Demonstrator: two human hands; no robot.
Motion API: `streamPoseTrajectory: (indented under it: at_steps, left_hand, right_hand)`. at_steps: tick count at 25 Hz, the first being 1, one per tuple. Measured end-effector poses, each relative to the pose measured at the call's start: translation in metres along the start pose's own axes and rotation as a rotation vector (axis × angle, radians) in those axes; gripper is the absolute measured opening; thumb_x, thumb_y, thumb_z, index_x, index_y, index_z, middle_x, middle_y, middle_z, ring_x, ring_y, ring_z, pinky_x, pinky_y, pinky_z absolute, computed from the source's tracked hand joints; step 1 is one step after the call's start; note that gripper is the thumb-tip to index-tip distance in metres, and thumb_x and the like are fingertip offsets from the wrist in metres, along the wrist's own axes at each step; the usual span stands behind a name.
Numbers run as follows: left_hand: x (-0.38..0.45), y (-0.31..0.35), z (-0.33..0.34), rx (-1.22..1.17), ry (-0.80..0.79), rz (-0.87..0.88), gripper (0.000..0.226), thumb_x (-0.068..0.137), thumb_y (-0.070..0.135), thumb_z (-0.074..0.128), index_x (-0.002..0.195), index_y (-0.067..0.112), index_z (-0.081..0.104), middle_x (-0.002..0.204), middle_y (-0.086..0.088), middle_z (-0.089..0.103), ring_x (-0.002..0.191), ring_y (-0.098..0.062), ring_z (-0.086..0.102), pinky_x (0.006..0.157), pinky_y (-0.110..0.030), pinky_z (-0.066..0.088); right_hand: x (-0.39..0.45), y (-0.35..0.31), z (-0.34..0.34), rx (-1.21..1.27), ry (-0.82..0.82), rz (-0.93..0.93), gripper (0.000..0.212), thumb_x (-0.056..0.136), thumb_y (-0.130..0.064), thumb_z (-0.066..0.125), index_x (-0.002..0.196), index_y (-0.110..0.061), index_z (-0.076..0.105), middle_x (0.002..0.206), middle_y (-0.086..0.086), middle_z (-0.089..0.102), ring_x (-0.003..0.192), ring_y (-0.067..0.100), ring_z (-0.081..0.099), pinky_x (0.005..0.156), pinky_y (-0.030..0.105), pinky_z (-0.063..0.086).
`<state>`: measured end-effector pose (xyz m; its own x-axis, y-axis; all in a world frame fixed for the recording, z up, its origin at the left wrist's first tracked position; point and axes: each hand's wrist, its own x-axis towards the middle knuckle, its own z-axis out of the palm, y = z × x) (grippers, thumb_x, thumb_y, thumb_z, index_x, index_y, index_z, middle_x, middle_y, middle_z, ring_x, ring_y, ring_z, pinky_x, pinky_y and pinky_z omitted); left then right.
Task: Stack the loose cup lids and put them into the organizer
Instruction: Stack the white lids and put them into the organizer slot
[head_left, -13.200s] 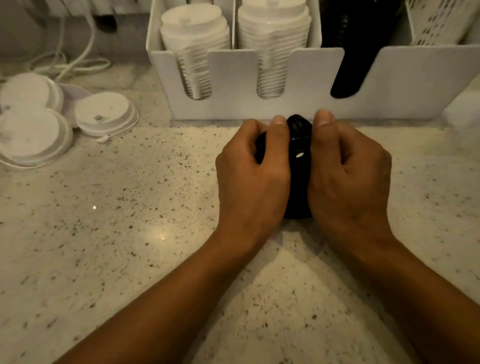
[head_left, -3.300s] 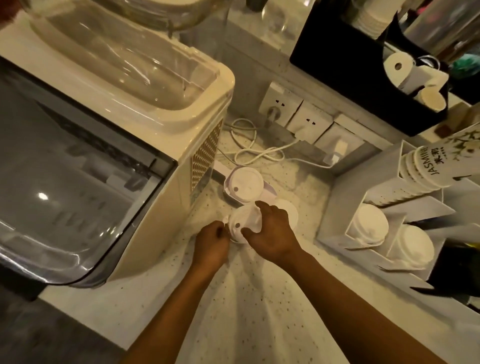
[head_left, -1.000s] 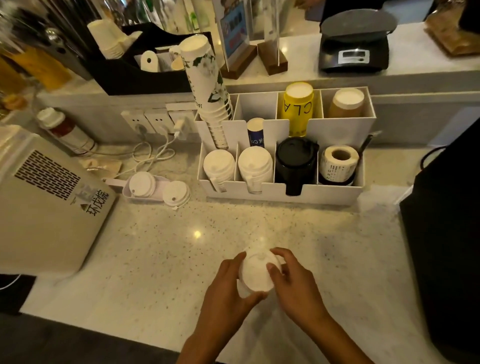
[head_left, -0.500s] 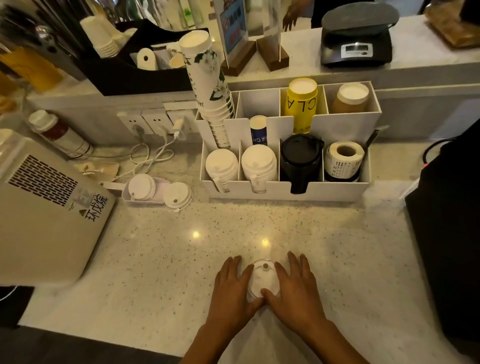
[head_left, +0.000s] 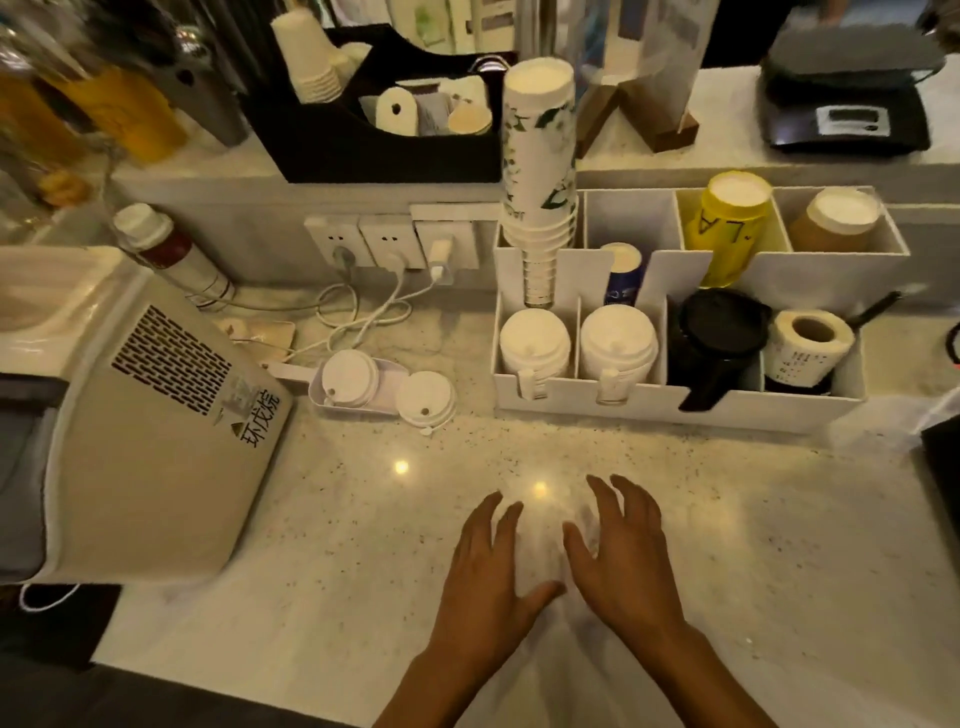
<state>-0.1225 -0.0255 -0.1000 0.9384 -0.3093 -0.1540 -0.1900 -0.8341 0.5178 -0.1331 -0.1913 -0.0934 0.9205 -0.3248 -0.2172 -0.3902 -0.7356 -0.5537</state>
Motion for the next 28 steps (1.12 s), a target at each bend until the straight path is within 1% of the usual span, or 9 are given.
streamPoseTrajectory:
  at_steps: [4,6,9,12,14,16,21,25,28]
  left_hand:
    - [0.026,-0.055,-0.058,-0.086,0.078,-0.121,0.087,0.084,0.065,0.063,0.154,0.029,0.026,0.164,0.003,0.025,0.149,-0.017,0.027,0.116,-0.027,0.023]
    - [0.042,-0.08,-0.082,-0.071,0.111,-0.148,0.084,0.084,0.061,0.066,0.152,0.025,0.032,0.16,-0.001,0.035,0.145,-0.02,0.035,0.116,-0.032,0.03]
    - [0.069,-0.109,-0.104,-0.035,0.185,-0.119,0.078,0.083,0.051,0.074,0.146,0.017,0.043,0.149,-0.007,0.052,0.135,-0.026,0.05,0.107,-0.032,0.035]
    - [0.096,-0.13,-0.109,-0.115,0.152,-0.156,0.075,0.087,0.047,0.071,0.149,0.023,0.038,0.153,-0.002,0.048,0.137,-0.02,0.046,0.107,-0.027,0.031]
    - [0.108,-0.139,-0.102,-0.229,0.088,-0.188,0.069,0.092,0.05,0.063,0.151,0.027,0.034,0.157,0.003,0.041,0.141,-0.015,0.042,0.112,-0.027,0.032]
    - [0.118,-0.14,-0.093,-0.362,0.003,-0.273,0.067,0.095,0.052,0.056,0.153,0.029,0.031,0.158,0.005,0.038,0.143,-0.016,0.04,0.119,-0.037,0.034]
    - [0.128,-0.145,-0.078,-0.499,0.019,-0.405,0.057,0.092,0.041,0.066,0.143,0.024,0.047,0.14,0.001,0.056,0.125,-0.019,0.056,0.107,-0.044,0.049]
    - [0.131,-0.148,-0.077,-0.613,0.027,-0.475,0.055,0.089,0.035,0.073,0.138,0.023,0.052,0.128,0.004,0.062,0.109,-0.013,0.061,0.094,-0.033,0.056]
    - [0.132,-0.14,-0.084,-0.706,0.039,-0.465,0.05,0.086,0.032,0.077,0.131,0.027,0.056,0.121,0.006,0.066,0.106,-0.01,0.063,0.089,-0.025,0.054]
  right_hand:
    - [0.03,-0.071,0.027,0.003,-0.074,-0.094,0.062,0.096,-0.049,0.054,0.151,-0.026,0.036,0.161,0.002,0.031,0.149,0.024,0.023,0.119,0.041,0.026]
    - [0.049,-0.105,0.04,0.003,-0.12,-0.141,0.061,0.096,-0.048,0.054,0.15,-0.026,0.038,0.161,0.002,0.032,0.149,0.024,0.024,0.121,0.042,0.026]
    - [0.08,-0.149,0.054,-0.03,-0.132,-0.189,0.062,0.093,-0.046,0.06,0.148,-0.025,0.041,0.16,0.004,0.035,0.147,0.027,0.027,0.12,0.043,0.029]
    - [0.115,-0.179,0.068,-0.119,-0.13,-0.24,0.065,0.091,-0.043,0.063,0.148,-0.021,0.041,0.159,0.009,0.035,0.145,0.031,0.029,0.118,0.044,0.031]
    - [0.135,-0.19,0.076,-0.2,-0.163,-0.242,0.069,0.09,-0.044,0.064,0.149,-0.02,0.038,0.16,0.011,0.031,0.145,0.033,0.027,0.117,0.044,0.031]
    - [0.153,-0.196,0.086,-0.256,-0.203,-0.235,0.074,0.089,-0.047,0.065,0.151,-0.021,0.034,0.162,0.01,0.027,0.146,0.034,0.024,0.115,0.044,0.032]
    - [0.175,-0.198,0.107,-0.306,-0.29,-0.213,0.077,0.086,-0.043,0.068,0.151,-0.022,0.032,0.161,0.01,0.027,0.142,0.033,0.028,0.11,0.043,0.036]
    - [0.175,-0.192,0.107,-0.247,-0.289,-0.193,0.075,0.086,-0.043,0.07,0.15,-0.025,0.034,0.156,0.006,0.038,0.135,0.03,0.041,0.107,0.04,0.041]
    - [0.159,-0.191,0.094,-0.003,-0.255,-0.084,0.077,0.082,-0.051,0.072,0.148,-0.031,0.037,0.149,0.001,0.048,0.13,0.024,0.049,0.1,0.029,0.039]
